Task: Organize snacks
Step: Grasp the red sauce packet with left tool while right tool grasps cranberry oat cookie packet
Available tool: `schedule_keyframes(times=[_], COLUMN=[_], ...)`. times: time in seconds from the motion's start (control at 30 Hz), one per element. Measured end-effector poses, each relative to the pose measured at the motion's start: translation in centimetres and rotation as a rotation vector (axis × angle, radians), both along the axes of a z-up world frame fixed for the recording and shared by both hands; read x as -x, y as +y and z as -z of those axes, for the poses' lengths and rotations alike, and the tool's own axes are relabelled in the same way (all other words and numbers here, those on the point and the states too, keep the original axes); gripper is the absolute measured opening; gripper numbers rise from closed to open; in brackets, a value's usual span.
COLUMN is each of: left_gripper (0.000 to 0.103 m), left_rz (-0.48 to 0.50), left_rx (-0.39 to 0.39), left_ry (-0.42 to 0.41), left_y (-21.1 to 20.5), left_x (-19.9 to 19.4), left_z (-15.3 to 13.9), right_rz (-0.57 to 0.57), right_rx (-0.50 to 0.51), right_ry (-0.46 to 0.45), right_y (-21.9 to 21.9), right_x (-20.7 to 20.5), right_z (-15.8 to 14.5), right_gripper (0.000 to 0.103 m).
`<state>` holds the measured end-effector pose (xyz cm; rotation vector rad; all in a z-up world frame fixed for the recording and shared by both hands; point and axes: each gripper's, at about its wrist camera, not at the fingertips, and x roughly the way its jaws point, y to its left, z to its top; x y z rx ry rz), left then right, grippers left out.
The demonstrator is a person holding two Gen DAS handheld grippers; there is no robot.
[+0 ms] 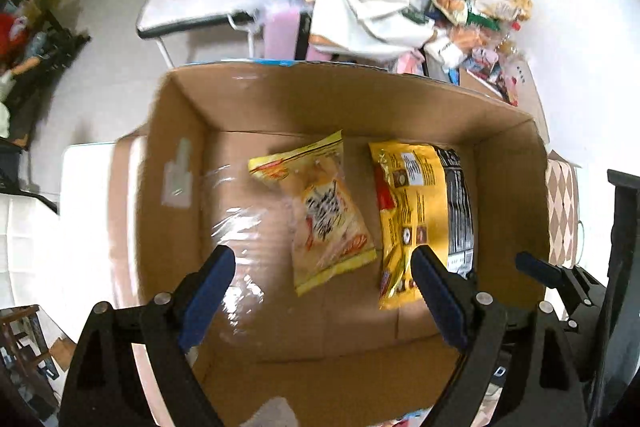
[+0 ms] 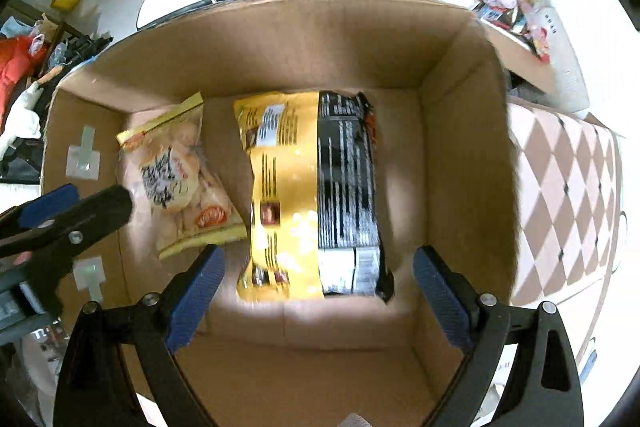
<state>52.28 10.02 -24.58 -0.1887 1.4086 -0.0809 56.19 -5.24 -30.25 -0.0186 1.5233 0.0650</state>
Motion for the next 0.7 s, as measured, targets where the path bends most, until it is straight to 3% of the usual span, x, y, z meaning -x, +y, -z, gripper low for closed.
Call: schedule_keyframes(times=[0.17,0.47,0.57,0.7], left_gripper=[0.09,0.09,0.09,0.09], left_rz=[-0.009,-0.041,-0.052,-0.05], left_rx=[-0.029,-0.072,-0.095,-0.119], left_ry=[-0.078,-0.18,-0.154,-0.047], left_y=[0.2,1.0,1.5,2.0], left_x=[3.7,11.6,15.2,20.8], left_z=[-2.8,-8.4,-8.2,-5.3], right_rz=[0.011,0.023,0.045,0.077], right_rx=[-0.03,-0.124,-0.169,-0.186], right_ry=[-0.065,-0.167,-0.127,-0.018], right_y=[-1.0,-1.7,-2.8,-4.5], right_x=[4.6,12.4,16.4,22.5], right_z=[-1.8,-8.9,-9.4,-7.8], right_gripper=[0.097,0.097,0.097,0.097])
